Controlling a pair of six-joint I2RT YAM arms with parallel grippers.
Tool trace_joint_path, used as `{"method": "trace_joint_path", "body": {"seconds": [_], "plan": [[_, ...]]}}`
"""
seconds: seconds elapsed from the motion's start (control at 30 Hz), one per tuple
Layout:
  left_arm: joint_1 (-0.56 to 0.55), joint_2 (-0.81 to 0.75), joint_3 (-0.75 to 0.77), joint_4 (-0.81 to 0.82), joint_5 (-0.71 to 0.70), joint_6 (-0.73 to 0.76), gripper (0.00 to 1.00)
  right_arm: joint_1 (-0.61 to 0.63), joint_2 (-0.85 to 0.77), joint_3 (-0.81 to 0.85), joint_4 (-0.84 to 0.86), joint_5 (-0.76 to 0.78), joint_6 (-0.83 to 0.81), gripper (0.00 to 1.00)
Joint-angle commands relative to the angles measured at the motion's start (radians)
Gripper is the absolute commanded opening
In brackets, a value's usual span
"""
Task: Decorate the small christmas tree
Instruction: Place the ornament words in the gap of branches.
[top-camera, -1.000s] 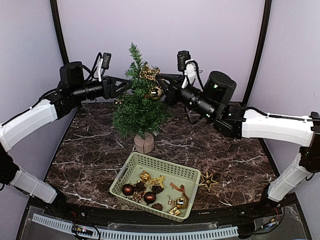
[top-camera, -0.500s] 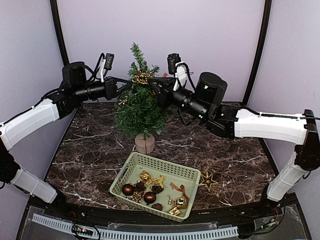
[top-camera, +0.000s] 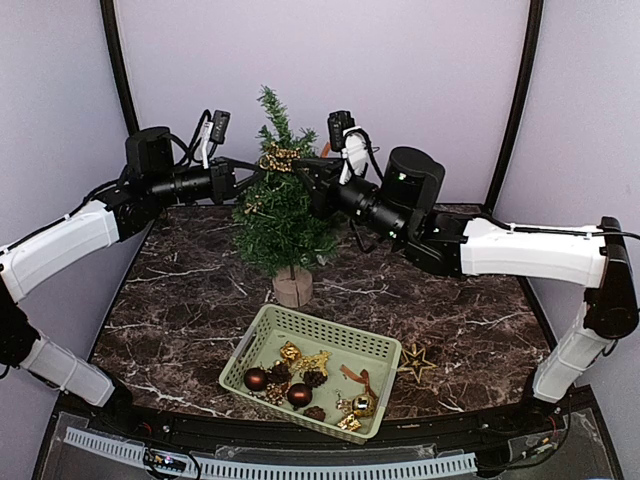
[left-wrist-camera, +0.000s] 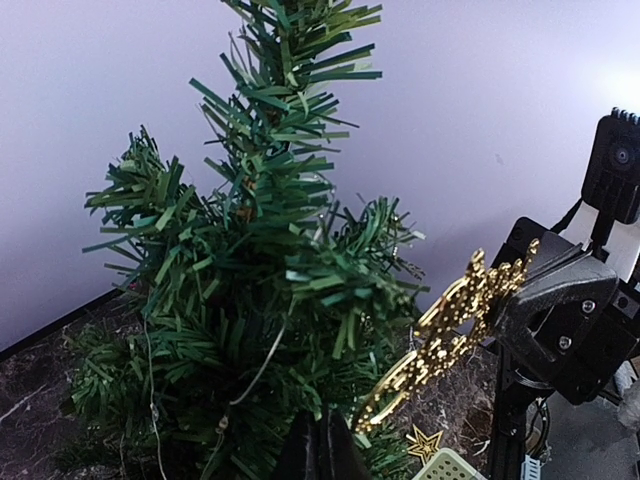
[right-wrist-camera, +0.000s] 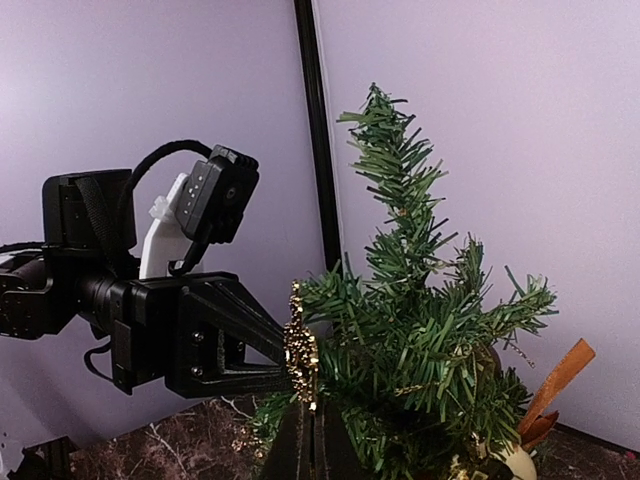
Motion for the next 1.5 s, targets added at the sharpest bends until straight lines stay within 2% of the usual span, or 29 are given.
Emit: {"method": "trace_joint_path", "body": {"seconds": [0.0, 0.53, 0.83, 1.17, 1.47], "plan": [[-0.001, -0.027, -0.032, -0.014, 0.008, 0.012, 0.0, 0.01, 0.027, 0.045, 0.032, 0.04, -0.014, 0.0], [-0.001, -0.02, -0.029, -0.015, 0.015, 0.016, 0.0, 0.011, 0.078, 0.135, 0.028, -0.033, 0.01, 0.0], [-0.001, -0.021, -0.028, -0.011, 0.012, 0.017, 0.0, 0.012, 0.124, 0.212, -0.043, 0.021, 0.036, 0.0], [-0.001, -0.025, -0.031, -0.015, 0.009, 0.022, 0.0, 0.01, 0.118, 0.209, -0.06, 0.104, 0.108, 0.0], [-0.001, -0.026, -0.031, -0.014, 0.007, 0.019, 0.0, 0.011, 0.125, 0.233, -0.085, 0.119, 0.166, 0.0]]}}
